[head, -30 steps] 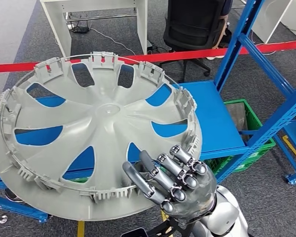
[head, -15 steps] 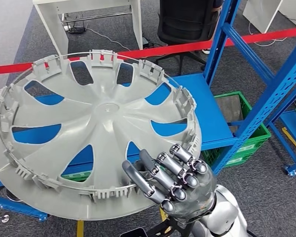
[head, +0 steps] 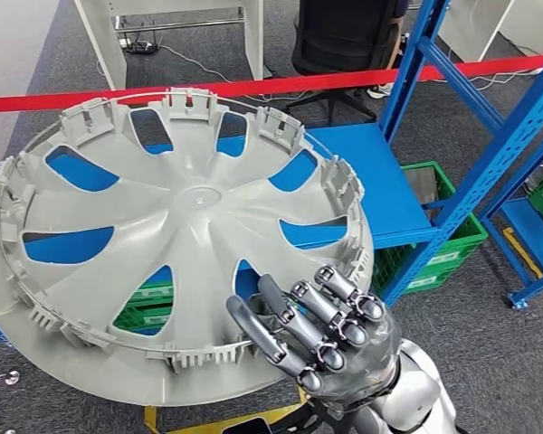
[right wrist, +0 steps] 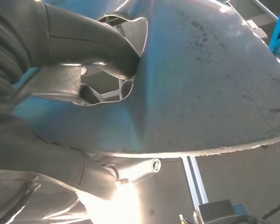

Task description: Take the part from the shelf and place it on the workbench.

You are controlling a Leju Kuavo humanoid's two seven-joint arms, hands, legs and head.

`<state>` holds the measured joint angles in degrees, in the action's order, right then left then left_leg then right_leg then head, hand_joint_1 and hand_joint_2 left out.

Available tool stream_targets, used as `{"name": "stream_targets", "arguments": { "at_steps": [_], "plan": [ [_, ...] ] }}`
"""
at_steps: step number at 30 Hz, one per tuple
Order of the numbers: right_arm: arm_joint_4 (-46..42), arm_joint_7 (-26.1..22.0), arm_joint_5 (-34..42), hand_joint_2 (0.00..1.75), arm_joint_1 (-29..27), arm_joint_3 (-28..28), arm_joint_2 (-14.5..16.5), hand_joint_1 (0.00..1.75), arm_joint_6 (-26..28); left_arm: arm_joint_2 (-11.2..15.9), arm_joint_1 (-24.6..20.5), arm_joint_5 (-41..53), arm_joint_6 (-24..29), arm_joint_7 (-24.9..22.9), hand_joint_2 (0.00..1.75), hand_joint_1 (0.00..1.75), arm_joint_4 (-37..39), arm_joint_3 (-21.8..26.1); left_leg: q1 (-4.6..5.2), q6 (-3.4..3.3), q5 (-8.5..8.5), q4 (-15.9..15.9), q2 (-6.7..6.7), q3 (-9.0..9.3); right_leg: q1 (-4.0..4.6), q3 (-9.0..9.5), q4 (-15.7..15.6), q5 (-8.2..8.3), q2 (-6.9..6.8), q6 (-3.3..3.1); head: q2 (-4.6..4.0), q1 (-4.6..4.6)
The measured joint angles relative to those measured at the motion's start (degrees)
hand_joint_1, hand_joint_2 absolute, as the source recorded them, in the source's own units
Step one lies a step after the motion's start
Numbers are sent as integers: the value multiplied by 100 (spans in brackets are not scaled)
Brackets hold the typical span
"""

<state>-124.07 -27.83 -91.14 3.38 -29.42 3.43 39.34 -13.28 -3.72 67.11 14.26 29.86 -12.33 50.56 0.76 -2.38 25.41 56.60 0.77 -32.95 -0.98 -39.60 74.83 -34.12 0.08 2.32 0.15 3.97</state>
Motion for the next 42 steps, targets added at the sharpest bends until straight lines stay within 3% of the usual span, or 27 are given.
{"name": "stream_targets", "arguments": {
  "at_steps": [1, 3, 5, 6, 8, 9, 11, 13, 14, 15, 16, 18, 20, 22, 24, 25, 26, 28, 29, 30, 32, 34, 36, 37, 39, 40, 42],
  "plan": [
    [-1, 3, 0, 175, -2, 0, 0, 175, 0, 1, 0, 3, 3, -2, 0, 0, 0, 0, 15, 0, -50, 11, 3, -74, 16, 207, -181, 150, -1, -30, 0, 1],
    [-7, 7, 0, 175, -1, 0, 0, 175, 0, -3, -3, 10, 5, -7, 0, 0, 0, 0, 40, 11, -145, 29, 3, -174, 65, 832, -993, 342, -15, -124, 0, -2],
    [-22, 7, -7, 175, -2, 1, 0, 175, 0, -13, -5, 20, 1, -10, 0, 0, 0, 0, 44, 52, -245, 39, 5, -225, 111, 1331, -1753, 271, -33, -178, 1, -4],
    [-30, 9, -11, 175, -6, 2, 0, 175, 0, -17, -7, 26, -2, -11, 0, 0, 0, 0, 35, 85, -296, 36, 7, -242, 128, 1411, -1930, 219, -36, -187, 1, -4],
    [-37, 17, -17, 175, -20, 4, 0, 175, 0, -16, -8, 39, -2, -16, 0, 0, 0, 0, 10, 155, -368, 28, 6, -264, 133, 1366, -1998, 292, -31, -212, 0, -2],
    [-39, 20, -17, 175, -26, 5, 1, 175, 0, -14, -6, 46, 2, -19, 0, 0, 0, 0, 2, 198, -294, 70, -4, -289, 121, 1320, -2013, 350, -38, -246, 0, -6],
    [-44, 23, -18, 175, -36, 8, 2, 175, -1, -5, 3, 57, 14, -24, 0, 0, 0, 0, -25, 287, 154, 452, -27, -406, 91, 1206, -2036, 489, -55, -309, 0, -20],
    [-49, 24, -19, 175, -47, 11, 2, 175, -2, 7, 4, 61, 22, -28, 0, 0, 0, 0, -71, 364, 721, 1198, -34, -578, 91, 1064, -2016, 622, -55, -327, 0, -30],
    [-50, 25, -20, 175, -52, 13, 2, 175, -2, 14, 3, 62, 26, -28, 0, 0, 0, 0, -95, 394, 856, 1523, -34, -621, 89, 982, -1996, 690, -53, -321, 0, -30],
    [-50, 25, -20, 175, -55, 13, 2, 175, -2, 18, 3, 62, 28, -28, 0, 0, 0, 0, -116, 417, 860, 1692, -34, -589, 85, 887, -1967, 751, -51, -308, 0, -30],
    [-50, 26, -20, 175, -57, 14, 2, 175, -2, 21, 3, 62, 31, -28, 0, 0, 0, 0, -136, 437, 754, 1638, -34, -454, 77, 781, -1927, 803, -49, -290, 0, -30],
    [-53, 30, -20, 175, -59, 15, 2, 175, -2, 25, -2, 63, 34, -28, 0, 0, 0, 0, -171, 463, 486, 964, -38, 65, 55, 591, -1824, 875, -47, -242, 0, -29],
    [-68, 31, -25, 175, -60, 16, 2, 175, -2, 25, -14, 67, 35, -27, 0, 0, 0, -1, -161, 427, 470, 231, -72, 519, 49, 460, -1739, 943, -44, -173, 1, -24],
    [-81, 32, -32, 175, -61, 19, 2, 175, -2, 26, -21, 69, 38, -28, 0, 0, 0, -1, -122, 335, 521, 8, -103, 601, 46, 401, -1725, 1039, -42, -95, 1, -15],
    [-85, 35, -33, 175, -69, 29, 2, 175, -2, 27, -21, 70, 43, -30, 0, 0, 1, 0, -109, 222, 417, -2, -86, 495, 28, 354, -1734, 1100, -32, -28, 0, -14],
    [-90, 35, -32, 175, -77, 38, 2, 175, -2, 27, -26, 72, 45, -30, 0, 0, 1, 0, -109, 162, 345, -14, -72, 426, 21, 295, -1667, 993, -25, -3, 0, -7],
    [-98, 34, -32, 175, -84, 47, 2, 175, -2, 27, -33, 73, 49, -31, 0, 0, 2, 0, -114, 113, 266, -31, -57, 342, 16, 211, -1495, 772, -19, 14, 1, -3],
    [-113, 31, -32, 175, -102, 63, 2, 175, -2, 31, -45, 79, 45, -32, 0, 0, 2, 0, -104, 59, 114, -33, -44, 151, 13, 20, -828, 138, -15, 35, 1, 20],
    [-118, 33, -32, 175, -114, 69, 2, 175, -2, 36, -47, 85, 30, -33, 0, 0, 2, 0, -91, 52, 39, -28, -40, 49, 14, -38, -448, -82, -15, 41, 1, 26],
    [-123, 36, -32, 175, -128, 76, 2, 175, -2, 45, -50, 95, 4, -33, 0, 0, 2, 0, -78, 49, -35, -21, -35, -52, 18, -40, -162, -165, -15, 40, 0, 28],
    [-138, 43, -32, 175, -148, 91, 2, 175, -2, 68, -59, 110, -46, -33, 0, 0, 2, 0, -52, 54, -175, -5, -25, -234, 28, 202, -110, 36, -15, 11, 0, 28],
    [-169, 44, -32, 175, -154, 107, 2, 175, -2, 88, -77, 113, -63, -32, 0, 0, 2, 0, -32, 72, -302, 13, -22, -376, 49, 798, -787, 280, -18, -49, 0, 29],
    [-216, 48, -32, 175, -160, 128, 2, 175, -2, 101, -96, 112, -56, -27, 0, 0, 2, 0, -11, 113, -426, 28, -25, -465, 76, 1413, -1677, 202, -18, -100, 0, 22],
    [-237, 54, -33, 175, -170, 141, 2, 175, -2, 107, -104, 110, -49, -26, 0, 0, 2, 0, -11, 143, -490, 21, -23, -486, 91, 1560, -1947, 125, -14, -117, 0, 24],
    [-269, 75, -32, 175, -201, 170, 2, 175, -2, 125, -115, 97, -40, -24, 0, 0, 2, 1, -23, 210, -607, -10, -22, -513, 100, 1539, -2080, 144, -11, -164, 0, 23],
    [-282, 89, -32, 175, -216, 184, 2, 175, -2, 135, -118, 87, -38, -25, 0, 0, 2, 1, -32, 251, -564, 7, -25, -538, 95, 1485, -2079, 203, -17, -206, 0, 22],
    [-308, 111, -31, 175, -236, 203, 2, 175, -2, 152, -118, 72, -38, -26, 0, 0, 2, 1, -51, 336, -138, 335, -35, -639, 75, 1361, -2082, 341, -39, -285, 0, 0]
  ]
}}
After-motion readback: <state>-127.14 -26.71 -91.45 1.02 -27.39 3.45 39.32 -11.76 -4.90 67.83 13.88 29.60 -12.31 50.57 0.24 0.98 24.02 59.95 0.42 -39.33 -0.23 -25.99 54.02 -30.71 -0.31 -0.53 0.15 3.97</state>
